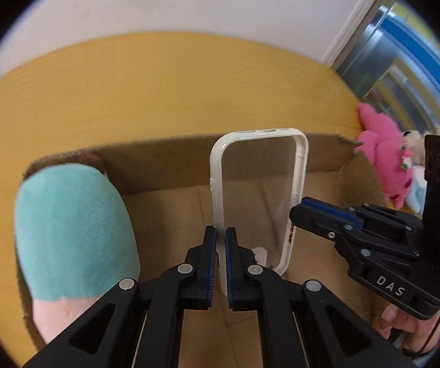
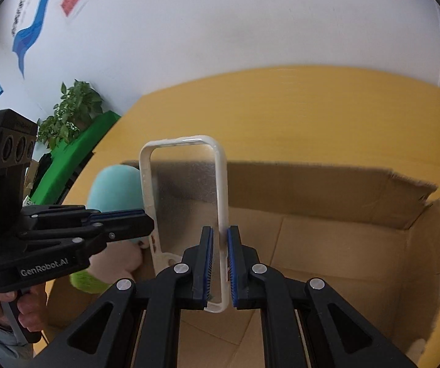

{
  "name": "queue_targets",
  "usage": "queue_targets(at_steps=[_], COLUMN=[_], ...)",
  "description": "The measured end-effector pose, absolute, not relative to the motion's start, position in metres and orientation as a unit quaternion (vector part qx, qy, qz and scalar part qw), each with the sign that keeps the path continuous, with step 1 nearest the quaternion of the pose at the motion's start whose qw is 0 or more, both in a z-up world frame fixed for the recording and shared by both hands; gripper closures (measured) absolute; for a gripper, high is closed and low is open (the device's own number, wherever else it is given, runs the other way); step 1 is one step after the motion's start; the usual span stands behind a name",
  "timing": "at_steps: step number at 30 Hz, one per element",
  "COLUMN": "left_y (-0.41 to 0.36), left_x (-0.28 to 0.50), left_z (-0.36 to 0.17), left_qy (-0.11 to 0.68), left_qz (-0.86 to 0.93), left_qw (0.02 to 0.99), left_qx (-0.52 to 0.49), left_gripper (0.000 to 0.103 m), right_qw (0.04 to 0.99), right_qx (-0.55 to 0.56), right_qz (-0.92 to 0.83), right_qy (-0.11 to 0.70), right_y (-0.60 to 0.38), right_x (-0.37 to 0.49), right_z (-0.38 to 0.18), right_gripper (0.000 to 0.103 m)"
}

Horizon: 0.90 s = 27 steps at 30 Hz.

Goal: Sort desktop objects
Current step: 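Lower the white phone case into the box and open the left gripper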

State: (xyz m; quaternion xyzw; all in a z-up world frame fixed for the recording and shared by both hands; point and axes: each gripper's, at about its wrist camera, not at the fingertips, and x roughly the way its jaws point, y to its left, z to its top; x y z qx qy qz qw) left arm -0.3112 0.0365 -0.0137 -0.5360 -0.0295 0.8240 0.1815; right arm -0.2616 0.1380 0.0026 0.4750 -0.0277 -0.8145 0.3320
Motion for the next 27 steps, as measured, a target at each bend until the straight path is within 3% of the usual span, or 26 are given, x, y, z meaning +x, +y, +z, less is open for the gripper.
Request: queue_targets(at_steps=[9,19,20,21,23,26,27], left_y=[0.045,0.033,0.032,0.030,0.027,0.016,0.012], left_x=[-0.327,-0.331,-0.329,-0.325,-0.310,-0.274,-0.255], left_z=[-0.044,-0.048,-0.042,-0.034,-0.009,0.038,0.057], left_qy=[-0.002,-0.012,-0.013,-0.015,-0.011,-0.011,-0.015], left_qz=[0.803,0.803,0.807,0.812,0.830,0.864,0.876], left_qw=[0.143,0.115,0.113,0.115,0.114,0.129,0.137], left_qx=[-0.579,-0.585,-0.580,-0.572,-0.546,-0.487,-0.461], left_gripper=[0.098,0.098,0.098,0.098,0.098,0.092,0.085], right_qw=[0.320,0.311,0.309,0.305,0.296,0.295,0.296], right_qx=[0.537,0.551,0.547,0.543,0.521,0.482,0.470], right_qz=[-0.780,-0.774,-0.777,-0.782,-0.801,-0.825,-0.831], right_qy=[-0.037,-0.040,-0.035,-0.029,-0.011,0.012,0.018], right_y=[0.124,0.106,0.106,0.109,0.115,0.125,0.127], right_x=[-0.281,-0.280,-0.278,-0.275,-0.263,-0.234,-0.224], right_z=[-0.057,-0.070,-0.064,-0.058,-0.035,0.006,0.020], right_gripper=[0.094,0.091,0.079,0.058,0.035,0.024,0.019])
